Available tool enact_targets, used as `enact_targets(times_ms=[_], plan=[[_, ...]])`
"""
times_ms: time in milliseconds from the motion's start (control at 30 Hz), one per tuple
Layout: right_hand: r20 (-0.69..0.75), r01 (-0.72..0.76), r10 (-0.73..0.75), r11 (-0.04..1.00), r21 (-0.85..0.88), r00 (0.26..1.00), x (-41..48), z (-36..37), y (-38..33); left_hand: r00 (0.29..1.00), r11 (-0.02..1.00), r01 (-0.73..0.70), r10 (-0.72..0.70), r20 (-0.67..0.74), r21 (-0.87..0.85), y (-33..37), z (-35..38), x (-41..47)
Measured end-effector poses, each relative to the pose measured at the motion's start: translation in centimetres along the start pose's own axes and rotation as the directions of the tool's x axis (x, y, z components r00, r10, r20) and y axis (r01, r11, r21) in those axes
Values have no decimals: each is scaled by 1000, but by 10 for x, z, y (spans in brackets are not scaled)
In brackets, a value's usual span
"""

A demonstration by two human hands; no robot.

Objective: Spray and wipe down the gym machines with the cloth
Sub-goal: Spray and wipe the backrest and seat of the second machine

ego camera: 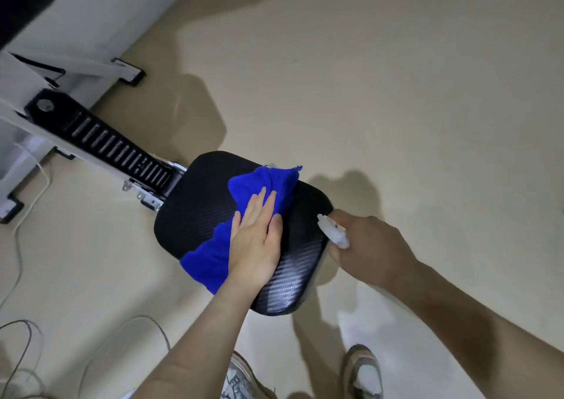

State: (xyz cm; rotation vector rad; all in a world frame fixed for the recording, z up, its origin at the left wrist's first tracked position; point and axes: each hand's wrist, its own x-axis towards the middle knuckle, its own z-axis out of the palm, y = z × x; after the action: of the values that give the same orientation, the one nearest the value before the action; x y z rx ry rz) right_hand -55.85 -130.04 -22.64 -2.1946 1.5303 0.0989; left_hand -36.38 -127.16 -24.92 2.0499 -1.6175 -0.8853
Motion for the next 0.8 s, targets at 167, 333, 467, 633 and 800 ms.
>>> enact_targets(times_ms=[167, 333, 467, 633, 800], plan=[[60, -15, 9, 996, 93, 998, 1, -8, -1, 999, 994, 41, -42, -13, -97, 10, 4, -4], [83, 53, -56, 998, 40, 995, -10, -3, 5, 989, 957, 132, -146, -36, -258, 17, 1, -1], [159, -22, 2, 992, 120, 987, -19, 0, 14, 999, 992, 41, -41, 2, -120, 23, 7, 18], [30, -12, 6, 984, 179, 1000, -24, -4, 22, 983, 972, -175, 162, 89, 155, 39, 22, 24], [40, -38, 31, 979, 201, 999, -43, -4, 22, 793, 741, -594, 476, 381, 311, 21, 29, -39]])
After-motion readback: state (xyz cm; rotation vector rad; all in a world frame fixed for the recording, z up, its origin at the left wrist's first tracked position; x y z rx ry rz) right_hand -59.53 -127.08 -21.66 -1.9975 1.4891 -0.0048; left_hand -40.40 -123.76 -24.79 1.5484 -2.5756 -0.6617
